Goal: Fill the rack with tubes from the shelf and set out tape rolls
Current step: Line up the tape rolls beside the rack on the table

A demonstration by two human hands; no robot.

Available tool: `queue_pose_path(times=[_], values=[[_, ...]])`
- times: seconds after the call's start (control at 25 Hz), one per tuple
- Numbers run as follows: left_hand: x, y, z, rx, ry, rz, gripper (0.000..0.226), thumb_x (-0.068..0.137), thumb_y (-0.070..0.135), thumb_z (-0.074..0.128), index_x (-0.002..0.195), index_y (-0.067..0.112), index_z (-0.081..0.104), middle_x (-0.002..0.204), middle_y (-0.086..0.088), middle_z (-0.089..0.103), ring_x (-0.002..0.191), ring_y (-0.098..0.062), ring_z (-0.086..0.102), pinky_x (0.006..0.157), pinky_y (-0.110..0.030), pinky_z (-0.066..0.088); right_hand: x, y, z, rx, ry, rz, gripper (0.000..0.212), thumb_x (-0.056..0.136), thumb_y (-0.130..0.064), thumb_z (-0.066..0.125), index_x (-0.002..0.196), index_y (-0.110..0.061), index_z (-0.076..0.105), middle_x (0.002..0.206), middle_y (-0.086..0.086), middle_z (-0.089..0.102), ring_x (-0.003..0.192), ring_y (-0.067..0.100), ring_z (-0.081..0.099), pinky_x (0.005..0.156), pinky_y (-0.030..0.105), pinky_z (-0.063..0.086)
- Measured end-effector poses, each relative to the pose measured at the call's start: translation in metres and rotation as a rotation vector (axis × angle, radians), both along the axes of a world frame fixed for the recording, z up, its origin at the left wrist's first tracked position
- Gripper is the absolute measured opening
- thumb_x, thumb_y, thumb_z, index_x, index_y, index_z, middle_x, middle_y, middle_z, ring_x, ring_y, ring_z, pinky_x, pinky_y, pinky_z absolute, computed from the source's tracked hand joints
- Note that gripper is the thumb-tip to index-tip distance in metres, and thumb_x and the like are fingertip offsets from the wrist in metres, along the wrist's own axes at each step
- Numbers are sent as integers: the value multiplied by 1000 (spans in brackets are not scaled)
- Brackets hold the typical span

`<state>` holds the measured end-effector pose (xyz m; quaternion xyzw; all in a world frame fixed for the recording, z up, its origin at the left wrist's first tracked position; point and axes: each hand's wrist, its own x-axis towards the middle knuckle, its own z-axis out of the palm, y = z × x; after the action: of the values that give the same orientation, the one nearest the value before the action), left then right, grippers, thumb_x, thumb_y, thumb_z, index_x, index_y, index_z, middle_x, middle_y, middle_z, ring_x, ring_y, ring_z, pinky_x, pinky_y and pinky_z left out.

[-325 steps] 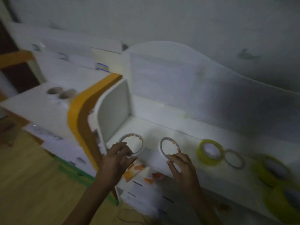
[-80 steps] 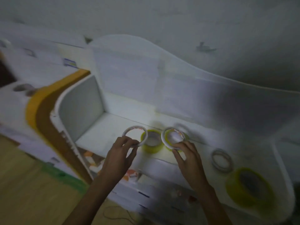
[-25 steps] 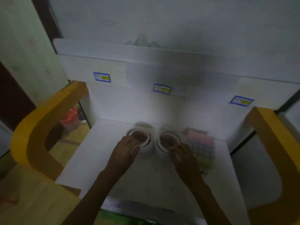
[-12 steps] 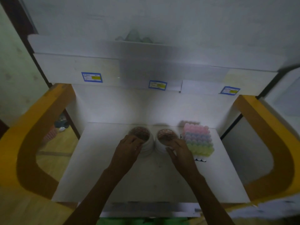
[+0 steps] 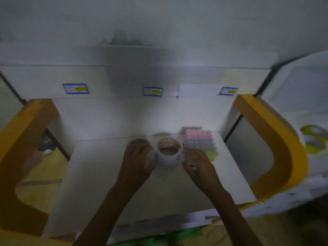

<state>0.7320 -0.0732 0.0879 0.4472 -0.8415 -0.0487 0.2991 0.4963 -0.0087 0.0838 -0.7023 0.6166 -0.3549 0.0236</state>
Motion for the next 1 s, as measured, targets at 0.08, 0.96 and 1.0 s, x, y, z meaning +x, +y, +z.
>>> queue_pose_path(times=[0.08, 0.96, 1.0], values=[[-22, 5, 7, 27, 16, -38, 40, 82, 35, 52, 111, 9, 61, 109, -10, 60, 105, -32, 53, 92, -45, 44, -18, 17, 6, 83, -46, -88, 27, 87, -20, 69, 113, -15, 63, 112, 6, 63, 102, 19, 57, 76, 22, 45], [-452, 244, 10, 48, 21, -617, 48, 77, 36, 65, 122, 24, 57, 115, 9, 57, 105, -9, 51, 85, -20, 44, -379, 350, 14, 166, -172, -520, 38, 89, -38, 63, 125, -33, 54, 130, -16, 52, 115, -2, 45, 98, 15, 37], [-468, 246, 9, 41, 17, -620, 50, 76, 36, 68, 123, 24, 56, 114, 9, 57, 105, -8, 51, 85, -16, 42, -394, 355, 13, 171, -179, -533, 37, 89, -39, 62, 125, -33, 53, 130, -16, 52, 115, -2, 44, 98, 13, 34]])
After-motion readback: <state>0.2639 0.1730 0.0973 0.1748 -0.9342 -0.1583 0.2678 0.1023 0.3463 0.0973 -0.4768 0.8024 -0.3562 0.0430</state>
